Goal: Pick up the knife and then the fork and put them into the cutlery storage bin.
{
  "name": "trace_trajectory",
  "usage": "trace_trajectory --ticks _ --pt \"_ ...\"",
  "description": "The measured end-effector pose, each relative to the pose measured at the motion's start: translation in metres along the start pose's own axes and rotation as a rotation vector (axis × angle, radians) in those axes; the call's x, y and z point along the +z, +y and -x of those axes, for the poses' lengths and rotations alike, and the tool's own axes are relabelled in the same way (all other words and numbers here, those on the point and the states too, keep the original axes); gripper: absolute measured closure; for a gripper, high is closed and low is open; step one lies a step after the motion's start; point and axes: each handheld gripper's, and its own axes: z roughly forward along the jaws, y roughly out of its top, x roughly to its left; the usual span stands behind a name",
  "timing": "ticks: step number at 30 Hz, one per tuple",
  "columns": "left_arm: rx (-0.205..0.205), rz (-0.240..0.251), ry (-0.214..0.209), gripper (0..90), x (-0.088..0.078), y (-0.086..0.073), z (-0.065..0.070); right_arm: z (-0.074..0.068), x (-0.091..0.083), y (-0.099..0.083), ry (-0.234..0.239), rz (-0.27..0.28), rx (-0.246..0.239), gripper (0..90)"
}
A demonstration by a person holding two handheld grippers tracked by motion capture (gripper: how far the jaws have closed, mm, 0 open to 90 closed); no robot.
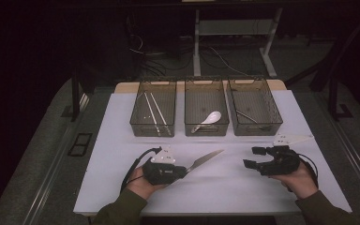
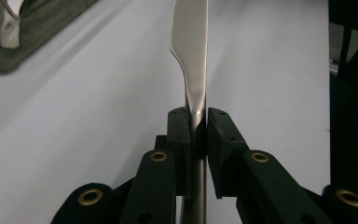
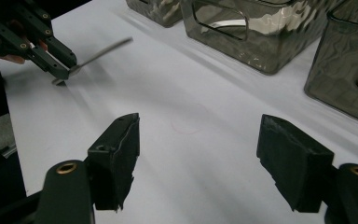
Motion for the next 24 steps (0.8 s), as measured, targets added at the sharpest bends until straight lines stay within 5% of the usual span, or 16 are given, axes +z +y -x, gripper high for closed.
trace_trajectory --ticks 12,24 --pt "0.023 0.071 0.003 79.0 -0.004 0.015 0.003 -0.005 0.002 0.003 0.019 0.016 -0.001 29.8" --pt "0.046 0.078 0.011 79.0 0.01 0.033 0.001 -0.035 0.035 0.031 0.171 0.054 -0.009 35.5"
